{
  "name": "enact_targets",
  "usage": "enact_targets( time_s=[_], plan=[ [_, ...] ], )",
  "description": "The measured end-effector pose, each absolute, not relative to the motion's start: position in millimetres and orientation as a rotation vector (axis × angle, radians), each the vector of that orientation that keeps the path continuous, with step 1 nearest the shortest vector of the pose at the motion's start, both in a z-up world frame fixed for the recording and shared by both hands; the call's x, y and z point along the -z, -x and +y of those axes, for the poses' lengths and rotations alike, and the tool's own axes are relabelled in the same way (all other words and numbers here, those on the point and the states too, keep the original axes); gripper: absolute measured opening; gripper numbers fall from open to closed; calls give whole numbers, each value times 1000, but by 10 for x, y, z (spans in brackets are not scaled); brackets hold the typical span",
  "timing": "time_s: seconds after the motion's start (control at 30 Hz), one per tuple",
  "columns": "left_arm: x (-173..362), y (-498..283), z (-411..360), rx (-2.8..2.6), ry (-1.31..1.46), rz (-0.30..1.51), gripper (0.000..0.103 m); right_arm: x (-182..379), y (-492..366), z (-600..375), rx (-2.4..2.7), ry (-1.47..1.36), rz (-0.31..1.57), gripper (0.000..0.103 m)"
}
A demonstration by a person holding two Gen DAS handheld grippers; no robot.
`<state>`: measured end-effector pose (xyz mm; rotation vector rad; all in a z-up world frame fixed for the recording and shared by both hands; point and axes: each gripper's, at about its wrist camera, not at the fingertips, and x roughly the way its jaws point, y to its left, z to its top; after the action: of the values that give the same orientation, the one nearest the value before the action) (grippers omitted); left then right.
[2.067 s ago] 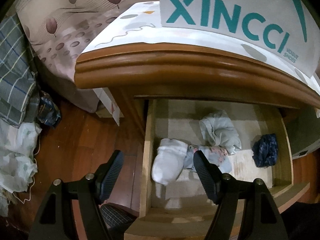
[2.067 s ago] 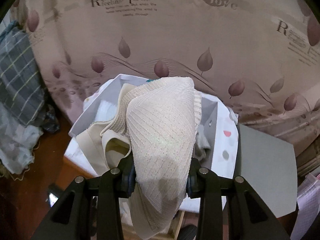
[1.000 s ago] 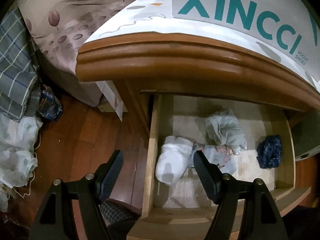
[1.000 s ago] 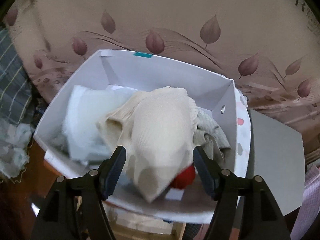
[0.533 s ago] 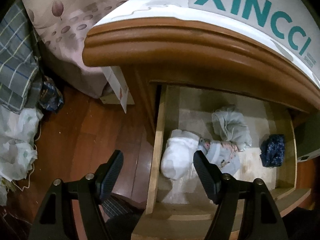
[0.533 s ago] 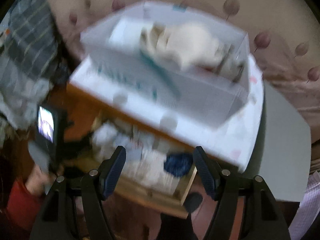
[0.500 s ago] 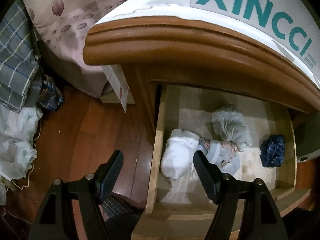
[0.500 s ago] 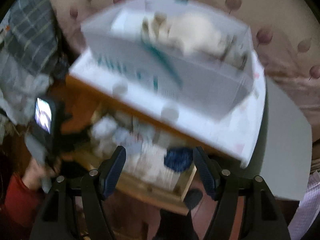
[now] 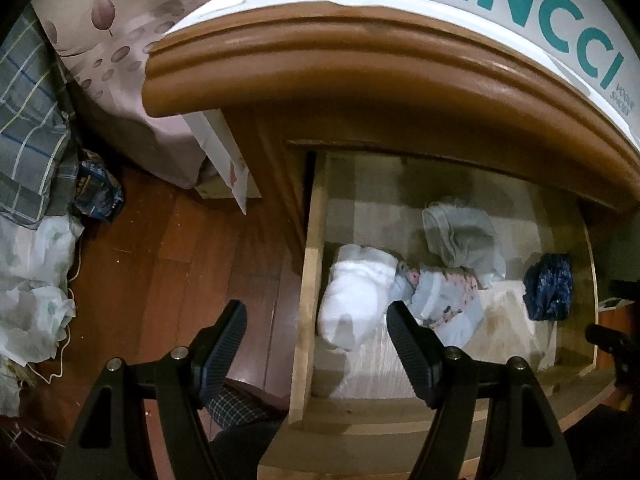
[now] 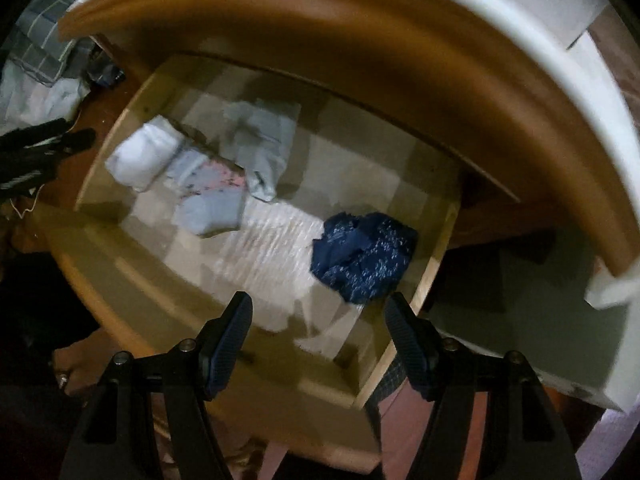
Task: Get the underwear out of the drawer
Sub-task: 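Reach the right tool into the drawer and grasp the navy lace underwear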
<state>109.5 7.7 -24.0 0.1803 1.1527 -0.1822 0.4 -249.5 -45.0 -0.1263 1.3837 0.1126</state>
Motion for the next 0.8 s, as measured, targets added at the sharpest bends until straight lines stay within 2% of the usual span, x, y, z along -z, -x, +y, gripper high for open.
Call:
enact_targets(
  time_s=[0.53, 0.8],
  plan=[
    [382, -1104, -21, 176, -235, 1191, 74, 1094, -145, -2274, -282, 529, 1317, 66],
    [444, -1124, -9, 171, -232, 1216, 74, 1421, -321, -2336, -282, 590, 1327, 68]
  ],
)
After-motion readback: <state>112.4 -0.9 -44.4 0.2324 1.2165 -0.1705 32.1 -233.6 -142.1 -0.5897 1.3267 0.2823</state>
